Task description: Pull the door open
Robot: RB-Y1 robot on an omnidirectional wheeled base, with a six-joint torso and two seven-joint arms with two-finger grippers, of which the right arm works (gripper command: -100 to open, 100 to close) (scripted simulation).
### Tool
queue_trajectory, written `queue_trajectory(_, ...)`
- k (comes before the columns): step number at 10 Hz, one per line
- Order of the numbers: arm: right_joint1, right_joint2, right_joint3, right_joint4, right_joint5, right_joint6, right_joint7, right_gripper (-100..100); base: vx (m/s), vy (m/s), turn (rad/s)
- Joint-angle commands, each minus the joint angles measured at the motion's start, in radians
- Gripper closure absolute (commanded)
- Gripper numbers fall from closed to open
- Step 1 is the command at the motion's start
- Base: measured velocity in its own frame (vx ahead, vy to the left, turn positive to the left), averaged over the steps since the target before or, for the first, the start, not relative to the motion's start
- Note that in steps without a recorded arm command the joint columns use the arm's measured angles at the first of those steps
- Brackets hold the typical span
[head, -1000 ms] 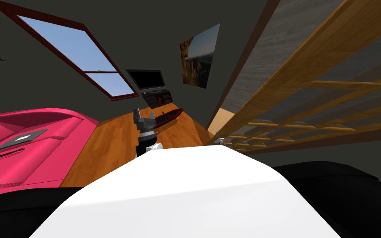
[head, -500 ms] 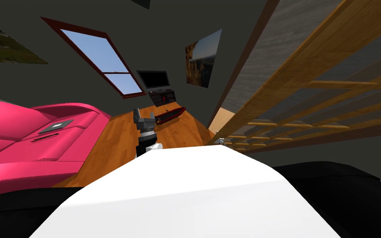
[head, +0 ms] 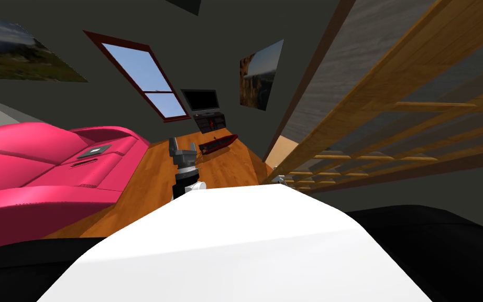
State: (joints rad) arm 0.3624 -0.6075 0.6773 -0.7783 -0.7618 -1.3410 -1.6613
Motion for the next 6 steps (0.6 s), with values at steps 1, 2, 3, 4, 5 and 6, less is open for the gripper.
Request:
queue_trajectory(1,0.0,-0.001,0.008,0.007,0.006,-0.006,-0.007,100,-0.188,-0.067,0.115)
queue_trajectory(2,-0.004,-0.002,0.011,0.015,0.009,-0.012,-0.013,100,-0.199,-0.024,0.131)
queue_trajectory(3,-0.007,-0.004,0.015,0.023,0.012,-0.017,-0.019,100,-0.209,-0.02,0.109)
queue_trajectory(4,-0.01,-0.005,0.018,0.031,0.015,-0.022,-0.024,100,-0.22,-0.065,0.109)
queue_trajectory(5,-0.013,-0.006,0.021,0.038,0.017,-0.027,-0.03,100,-0.198,-0.053,0.125)
queue_trajectory(6,-0.017,-0.008,0.025,0.047,0.02,-0.033,-0.036,100,-0.196,-0.013,0.132)
